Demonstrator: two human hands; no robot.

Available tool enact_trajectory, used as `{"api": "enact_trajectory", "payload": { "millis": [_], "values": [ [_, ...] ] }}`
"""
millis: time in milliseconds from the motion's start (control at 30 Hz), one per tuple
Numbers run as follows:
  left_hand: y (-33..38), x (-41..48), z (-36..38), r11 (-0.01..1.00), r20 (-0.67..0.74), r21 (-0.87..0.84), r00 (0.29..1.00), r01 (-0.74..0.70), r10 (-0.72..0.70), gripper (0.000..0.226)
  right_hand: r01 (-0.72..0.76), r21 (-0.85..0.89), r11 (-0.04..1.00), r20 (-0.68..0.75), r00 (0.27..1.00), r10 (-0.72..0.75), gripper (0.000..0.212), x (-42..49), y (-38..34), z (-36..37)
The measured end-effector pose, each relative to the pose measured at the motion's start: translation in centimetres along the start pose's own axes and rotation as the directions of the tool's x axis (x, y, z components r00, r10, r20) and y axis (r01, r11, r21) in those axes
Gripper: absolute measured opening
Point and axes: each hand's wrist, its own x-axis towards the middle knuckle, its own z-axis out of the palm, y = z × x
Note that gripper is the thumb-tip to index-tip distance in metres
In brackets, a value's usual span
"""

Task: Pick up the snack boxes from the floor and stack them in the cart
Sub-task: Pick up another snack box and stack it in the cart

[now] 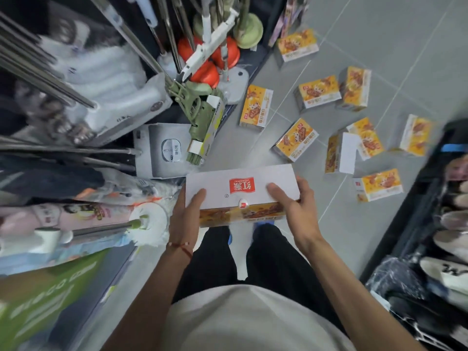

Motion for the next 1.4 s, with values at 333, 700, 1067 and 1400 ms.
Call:
{"api": "enact_trajectory", "payload": {
  "millis": [333, 700, 1067, 1400],
  "values": [
    [-1.3, -8.3, -0.7, 0.980, -0.287, -0.199, 0.957, -0.022, -0.037, 0.057, 0.145, -0.028, 0.989, 0.268, 0.954, -0.132, 0.045, -2.4, -2.5, -0.8],
    [-7.0, -19.6, 4.2, 0.874, -0.530, -0.468, 0.833, -0.131, -0.160, 0.055, 0.309, -0.195, 0.931, 0.652, 0.750, -0.112, 0.054, -4.4, -3.9, -4.2],
    [-16.9, -30.5, 4.7, 0.733, -0.700, -0.631, 0.593, -0.255, -0.397, 0.056, 0.425, -0.285, 0.859, 0.870, 0.490, 0.046, 0.061, -12.6, 1.7, -2.4],
    [-29.2, -42.6, 3.6, 0.667, -0.751, -0.653, 0.425, -0.358, -0.506, 0.061, 0.547, -0.312, 0.777, 0.931, 0.339, 0.136, 0.055, -26.8, 10.7, -3.5]
  ]
}}
